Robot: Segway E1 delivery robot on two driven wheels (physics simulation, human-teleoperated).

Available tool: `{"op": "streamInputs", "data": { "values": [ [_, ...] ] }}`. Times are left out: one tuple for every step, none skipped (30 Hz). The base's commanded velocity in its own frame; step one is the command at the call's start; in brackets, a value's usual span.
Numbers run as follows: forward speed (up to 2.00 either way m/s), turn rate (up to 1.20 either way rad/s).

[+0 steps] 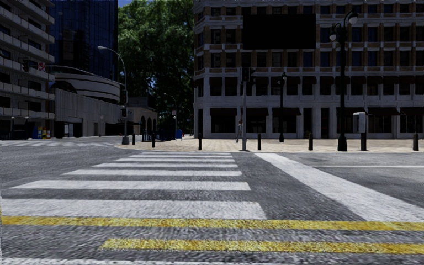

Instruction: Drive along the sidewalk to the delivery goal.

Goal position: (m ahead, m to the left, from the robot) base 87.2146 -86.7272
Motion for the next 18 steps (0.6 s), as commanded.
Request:
{"op": "streamInputs", "data": {
  "values": [
    [2.0,0.0],
    [2.0,0.0],
    [2.0,0.0],
    [2.0,0.0],
    [2.0,0.0],
    [2.0,0.0],
    [2.0,0.0],
    [2.0,0.0],
    [2.0,0.0],
    [2.0,0.0],
    [2.0,0.0],
    [2.0,0.0],
    [2.0,0.0],
    [2.0,0.0],
    [2.0,0.0],
    [2.0,0.0],
    [2.0,0.0],
    [2.0,0.0]
  ]
}}
